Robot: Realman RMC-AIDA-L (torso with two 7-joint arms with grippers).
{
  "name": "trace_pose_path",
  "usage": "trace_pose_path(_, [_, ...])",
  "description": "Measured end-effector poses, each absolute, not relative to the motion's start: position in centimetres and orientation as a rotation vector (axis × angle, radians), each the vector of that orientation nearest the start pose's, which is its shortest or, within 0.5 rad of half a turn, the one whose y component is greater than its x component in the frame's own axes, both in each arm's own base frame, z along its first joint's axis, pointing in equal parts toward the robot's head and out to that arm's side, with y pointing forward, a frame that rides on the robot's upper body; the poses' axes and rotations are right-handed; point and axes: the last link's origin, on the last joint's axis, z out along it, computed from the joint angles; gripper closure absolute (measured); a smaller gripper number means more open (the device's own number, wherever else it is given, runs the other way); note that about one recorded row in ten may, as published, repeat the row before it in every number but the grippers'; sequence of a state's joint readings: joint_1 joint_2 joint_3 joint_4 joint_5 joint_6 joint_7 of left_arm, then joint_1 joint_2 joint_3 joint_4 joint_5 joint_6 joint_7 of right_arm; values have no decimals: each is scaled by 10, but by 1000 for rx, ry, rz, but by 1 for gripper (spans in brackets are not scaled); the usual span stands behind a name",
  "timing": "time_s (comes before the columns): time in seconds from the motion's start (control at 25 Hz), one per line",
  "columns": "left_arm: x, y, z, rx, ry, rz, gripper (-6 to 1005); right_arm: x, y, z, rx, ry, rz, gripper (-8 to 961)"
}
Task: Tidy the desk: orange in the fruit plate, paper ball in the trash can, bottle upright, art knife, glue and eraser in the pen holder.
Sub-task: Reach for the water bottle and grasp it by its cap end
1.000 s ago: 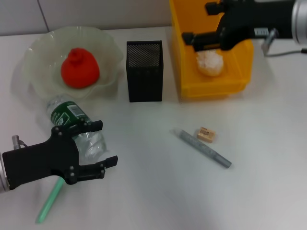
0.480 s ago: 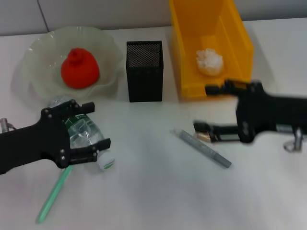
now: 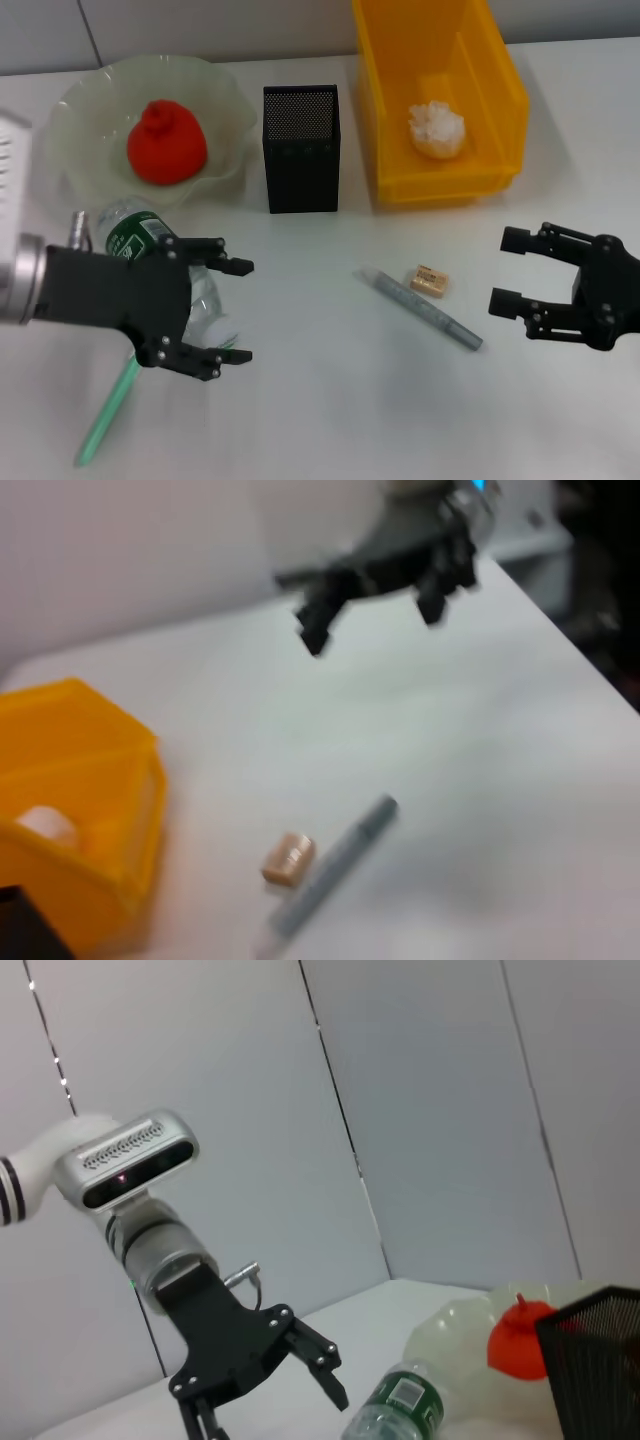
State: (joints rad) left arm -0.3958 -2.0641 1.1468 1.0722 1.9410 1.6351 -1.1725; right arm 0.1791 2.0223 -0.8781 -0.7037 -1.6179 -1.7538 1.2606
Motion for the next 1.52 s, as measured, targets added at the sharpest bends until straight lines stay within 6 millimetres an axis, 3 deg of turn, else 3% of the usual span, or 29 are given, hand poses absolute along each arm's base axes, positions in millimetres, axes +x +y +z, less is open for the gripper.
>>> trace_pose_path(0.08, [-223,302,0,-3000,267,-364,136,308,236,32,-2599,630,982,108])
trace_pose_path(0.12, [-201,313,-2,-3073,422,-133,136,308,235,30,-2610,637,975,108])
trace_pose_path(0.32, [-181,325,-6,-3101,585,105,135,309,230,23,-2613,665,976,108])
trace_pose_path(0.52, [-169,322,-12,-3100,740,337,136,311,227,18,-2602,686,989,108])
trace_pose_path(0.64, [-167,321,-13,-3094,765,368,136,310,227,16,-2592,700,1011,108])
trace_pose_path(0.72, [-152,314,-21,-3053,954,523,136,310,228,15,-2580,708,1025,108])
trace_pose_path(0.8, [-152,314,-21,-3053,954,523,135,306,227,9,-2571,717,1052,108])
trace_pose_path(1.0, [-138,311,-43,-2985,1213,706,136,306,224,4,-2566,740,1069,109])
trace_pose_path(1.52, [-137,322,-55,-2883,1310,874,136,315,209,-11,-2606,782,1030,109])
